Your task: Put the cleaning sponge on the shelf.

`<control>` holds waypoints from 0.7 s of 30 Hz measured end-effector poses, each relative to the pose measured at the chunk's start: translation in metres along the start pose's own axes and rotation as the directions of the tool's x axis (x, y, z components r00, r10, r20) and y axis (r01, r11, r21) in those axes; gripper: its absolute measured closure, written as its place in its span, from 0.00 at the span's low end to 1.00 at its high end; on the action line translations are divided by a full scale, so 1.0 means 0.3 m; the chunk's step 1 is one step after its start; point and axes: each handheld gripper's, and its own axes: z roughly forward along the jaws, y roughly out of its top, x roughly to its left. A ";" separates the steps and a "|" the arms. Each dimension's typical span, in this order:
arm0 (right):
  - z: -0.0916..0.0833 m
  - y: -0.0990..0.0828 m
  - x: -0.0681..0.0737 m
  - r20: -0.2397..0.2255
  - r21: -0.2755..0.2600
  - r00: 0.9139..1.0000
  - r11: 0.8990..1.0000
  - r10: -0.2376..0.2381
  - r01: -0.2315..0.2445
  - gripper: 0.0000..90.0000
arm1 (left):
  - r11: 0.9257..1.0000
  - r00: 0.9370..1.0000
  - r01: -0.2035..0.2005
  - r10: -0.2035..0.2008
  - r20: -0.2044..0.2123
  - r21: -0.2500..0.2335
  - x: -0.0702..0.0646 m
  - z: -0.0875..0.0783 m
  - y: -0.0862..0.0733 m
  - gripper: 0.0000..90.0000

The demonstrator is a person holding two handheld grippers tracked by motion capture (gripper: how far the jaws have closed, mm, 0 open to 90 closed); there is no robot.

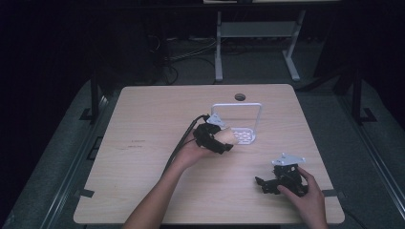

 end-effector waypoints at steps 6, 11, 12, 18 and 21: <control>0.000 0.000 0.000 0.002 0.001 1.000 1.000 -0.002 0.002 0.00 | 1.000 1.000 -0.014 0.014 -0.017 0.005 -0.013 0.032 0.022 0.26; 0.000 0.000 0.000 0.002 0.000 1.000 1.000 -0.001 0.001 0.00 | 1.000 0.999 -0.003 0.003 -0.036 0.001 -0.019 0.065 0.038 0.26; 0.000 0.000 0.000 0.001 0.000 1.000 1.000 0.001 -0.001 0.00 | 1.000 0.999 -0.004 0.004 -0.036 0.003 -0.018 0.071 0.041 0.26; 0.000 0.000 0.000 0.000 0.000 1.000 1.000 0.000 0.000 0.00 | 1.000 0.999 -0.014 0.014 -0.048 0.008 -0.021 0.114 0.053 0.26; 0.000 0.000 0.001 -0.001 0.001 1.000 1.000 0.001 -0.001 0.00 | 1.000 0.998 -0.012 0.012 -0.056 0.010 -0.025 0.140 0.058 0.26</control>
